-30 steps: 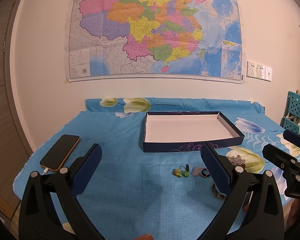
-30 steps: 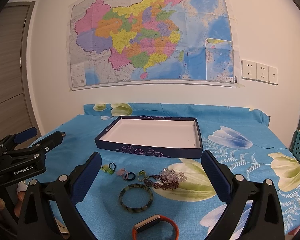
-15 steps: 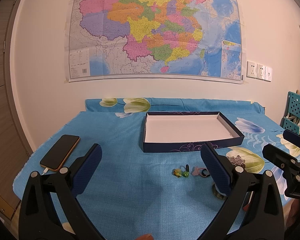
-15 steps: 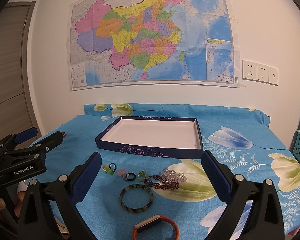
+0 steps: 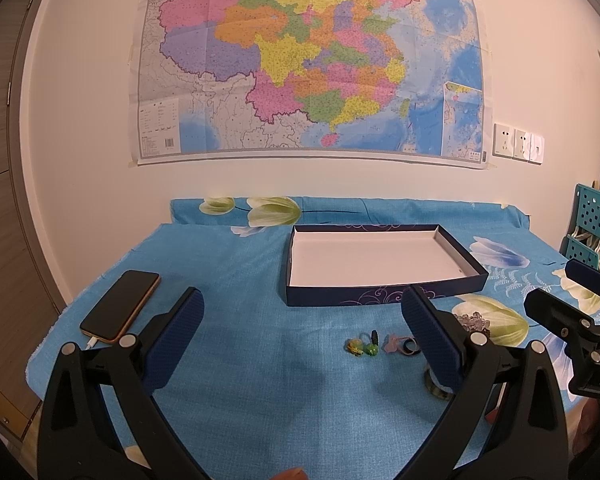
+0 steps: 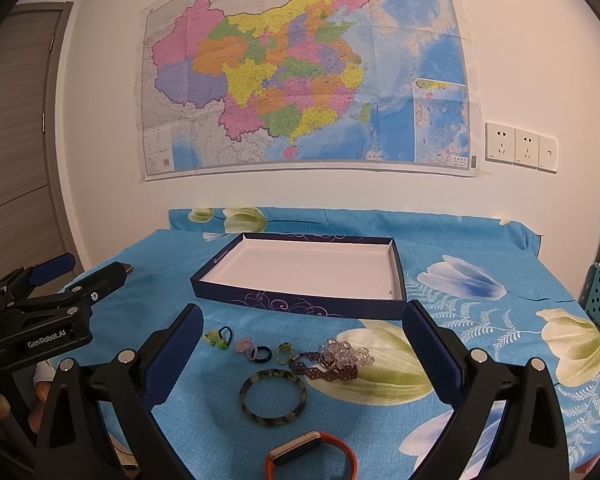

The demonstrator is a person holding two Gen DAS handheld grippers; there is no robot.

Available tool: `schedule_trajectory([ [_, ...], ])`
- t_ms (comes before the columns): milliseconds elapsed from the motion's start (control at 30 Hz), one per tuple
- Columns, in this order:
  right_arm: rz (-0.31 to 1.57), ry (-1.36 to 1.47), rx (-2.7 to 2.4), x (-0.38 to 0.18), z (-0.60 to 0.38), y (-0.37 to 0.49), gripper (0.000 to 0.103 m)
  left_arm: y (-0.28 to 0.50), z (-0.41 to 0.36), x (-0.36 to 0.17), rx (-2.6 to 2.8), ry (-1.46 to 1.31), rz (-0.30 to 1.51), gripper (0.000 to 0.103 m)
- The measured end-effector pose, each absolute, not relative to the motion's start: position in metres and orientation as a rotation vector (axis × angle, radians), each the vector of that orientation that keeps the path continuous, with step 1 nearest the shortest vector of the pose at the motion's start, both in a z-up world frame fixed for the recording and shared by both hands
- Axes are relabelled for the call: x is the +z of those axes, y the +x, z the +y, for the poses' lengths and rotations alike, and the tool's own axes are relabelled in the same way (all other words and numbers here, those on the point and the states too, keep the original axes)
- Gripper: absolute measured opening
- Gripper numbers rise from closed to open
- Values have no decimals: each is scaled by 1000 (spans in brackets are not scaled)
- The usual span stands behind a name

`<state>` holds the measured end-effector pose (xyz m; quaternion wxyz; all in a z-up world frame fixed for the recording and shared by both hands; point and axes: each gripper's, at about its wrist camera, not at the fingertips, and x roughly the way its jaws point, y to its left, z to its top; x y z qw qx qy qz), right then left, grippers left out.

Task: Organize jewelry

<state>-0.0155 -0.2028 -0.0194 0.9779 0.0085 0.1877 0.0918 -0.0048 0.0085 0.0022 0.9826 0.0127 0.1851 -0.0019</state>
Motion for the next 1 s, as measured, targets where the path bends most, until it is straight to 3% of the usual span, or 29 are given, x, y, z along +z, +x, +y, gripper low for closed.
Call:
schedule_trajectory([
  [733, 391, 3, 199, -18, -203, -16, 96, -4, 7, 6, -18, 22, 388, 97],
  [1000, 569, 0, 290, -42, -232, -8, 96, 10, 3, -11, -105, 10, 465, 97],
])
